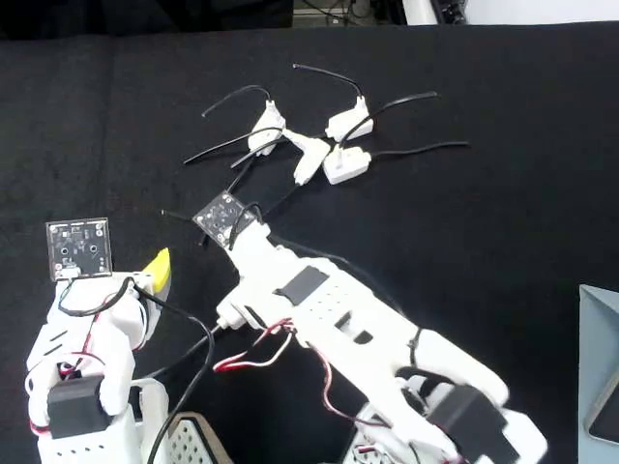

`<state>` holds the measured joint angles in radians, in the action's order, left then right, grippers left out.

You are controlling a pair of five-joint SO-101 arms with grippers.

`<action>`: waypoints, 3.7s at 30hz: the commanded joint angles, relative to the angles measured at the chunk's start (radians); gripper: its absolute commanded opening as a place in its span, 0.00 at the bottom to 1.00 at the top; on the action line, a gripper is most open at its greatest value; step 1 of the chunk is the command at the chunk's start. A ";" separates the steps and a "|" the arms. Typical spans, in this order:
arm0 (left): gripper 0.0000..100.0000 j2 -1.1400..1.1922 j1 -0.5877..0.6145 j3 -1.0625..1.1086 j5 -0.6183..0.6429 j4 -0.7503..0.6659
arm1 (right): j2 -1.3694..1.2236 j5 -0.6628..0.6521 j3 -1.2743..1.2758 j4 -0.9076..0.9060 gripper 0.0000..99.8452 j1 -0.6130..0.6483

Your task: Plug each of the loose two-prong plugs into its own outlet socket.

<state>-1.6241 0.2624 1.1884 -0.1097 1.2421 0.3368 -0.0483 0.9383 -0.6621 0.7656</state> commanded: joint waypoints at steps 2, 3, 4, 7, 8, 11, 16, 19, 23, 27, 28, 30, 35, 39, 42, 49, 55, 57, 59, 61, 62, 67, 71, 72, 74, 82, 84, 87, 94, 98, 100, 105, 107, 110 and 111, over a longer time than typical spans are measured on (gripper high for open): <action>0.27 -0.005 0.008 -0.004 0.003 -0.020 | 0.120 0.009 -0.002 0.032 0.10 0.008; 0.27 -0.005 0.008 -0.004 0.003 -0.020 | 0.128 0.009 0.018 0.064 0.10 0.008; 0.27 -0.005 0.008 -0.004 0.003 -0.020 | 0.130 0.009 0.039 0.103 0.10 0.008; 0.27 -0.005 0.008 -0.004 0.003 -0.020 | 0.120 0.005 0.097 0.181 0.08 0.008; 0.27 -0.005 0.008 -0.004 0.003 -0.020 | 0.120 0.003 0.102 0.183 0.06 0.008; 0.27 -0.005 0.008 -0.004 0.003 -0.020 | 0.125 0.003 0.104 0.175 0.02 0.003; 0.27 -0.005 0.008 -0.002 0.003 -0.020 | 0.125 0.002 0.108 0.133 0.01 0.002; 0.27 -0.005 0.008 -0.002 0.003 -0.018 | 0.117 0.000 0.128 0.135 0.01 0.002; 0.27 -0.005 0.008 -0.002 0.003 -0.018 | 0.117 -0.041 0.208 0.219 0.01 0.002; 0.27 -0.005 0.008 -0.002 0.003 -0.018 | 0.117 -0.069 0.275 0.321 0.01 0.002; 0.27 -0.005 0.008 -0.002 0.003 -0.018 | 0.117 -0.069 0.277 0.319 0.01 0.002; 0.27 -0.005 0.008 -0.002 0.003 -0.018 | 0.117 -0.069 0.282 0.319 0.01 0.002; 0.27 -0.005 0.008 -0.002 0.003 -0.018 | 0.125 -0.063 0.260 0.319 0.01 0.002; 0.28 -0.005 0.008 -0.002 0.003 -0.018 | 0.125 -0.061 0.170 0.227 0.06 0.008; 0.28 -0.005 0.001 -0.008 0.003 -0.018 | 0.125 -0.043 0.073 0.086 0.15 0.008; 0.28 0.006 -0.001 -0.065 -0.097 -0.011 | 0.127 0.023 -0.111 -0.181 0.18 0.008; 0.28 0.009 -0.001 -0.071 -0.224 0.003 | 0.294 0.020 -0.145 -0.351 0.18 0.008; 0.28 0.028 -0.007 -0.088 -0.281 0.048 | 0.410 0.015 -0.145 -0.408 0.18 0.002; 0.31 0.074 -0.041 -0.108 -0.364 0.118 | 0.535 0.014 -0.145 -0.468 0.18 -0.002; 0.35 0.147 -0.071 -0.136 -0.433 0.178 | 0.647 -0.008 -0.145 -0.531 0.18 -0.017; 0.36 0.192 -0.085 -0.151 -0.443 0.193 | 0.696 -0.023 -0.145 -0.559 0.18 -0.028; 0.35 0.476 -0.185 -0.257 -0.445 0.198 | 0.783 -0.034 -0.137 -0.660 0.18 -0.183; 0.35 0.703 -0.334 -0.298 -0.442 0.184 | 0.779 -0.034 -0.101 -0.671 0.18 -0.305; 0.35 0.747 -0.363 -0.298 -0.440 0.160 | 0.783 -0.034 -0.085 -0.671 0.18 -0.319; 0.35 0.819 -0.403 -0.289 -0.428 0.086 | 0.785 -0.028 -0.058 -0.657 0.18 -0.333; 0.35 1.034 -0.507 -0.165 -0.384 -0.235 | 0.785 -0.034 0.050 -0.517 0.18 -0.420; 0.35 1.085 -0.527 -0.143 -0.384 -0.296 | 0.785 -0.034 0.067 -0.499 0.18 -0.428; 0.34 1.158 -0.553 -0.120 -0.382 -0.368 | 0.785 -0.034 0.087 -0.493 0.18 -0.428; 0.12 1.195 -0.561 -0.156 -0.354 -0.468 | 0.785 -0.032 0.088 -0.493 0.18 -0.430; 0.04 1.194 -0.553 -0.197 -0.361 -0.496 | 0.785 -0.029 0.088 -0.496 0.18 -0.430; 0.03 1.194 -0.527 -0.243 -0.359 -0.500 | 0.785 -0.029 0.088 -0.496 0.18 -0.430; 0.03 1.208 -0.441 -0.378 -0.356 -0.529 | 0.780 -0.032 0.104 -0.491 0.18 -0.430; 0.03 1.212 -0.415 -0.392 -0.354 -0.595 | 0.782 -0.031 0.120 -0.468 0.18 -0.430; 0.03 1.249 -0.392 -0.401 -0.319 -0.707 | 0.779 -0.028 0.143 -0.434 0.18 -0.430; 0.03 1.269 -0.387 -0.409 -0.295 -0.736 | 0.779 -0.028 0.148 -0.425 0.18 -0.430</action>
<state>-0.3751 -0.1488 0.8477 -0.4565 0.6022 1.1101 -0.0729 1.0810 -1.1316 0.3468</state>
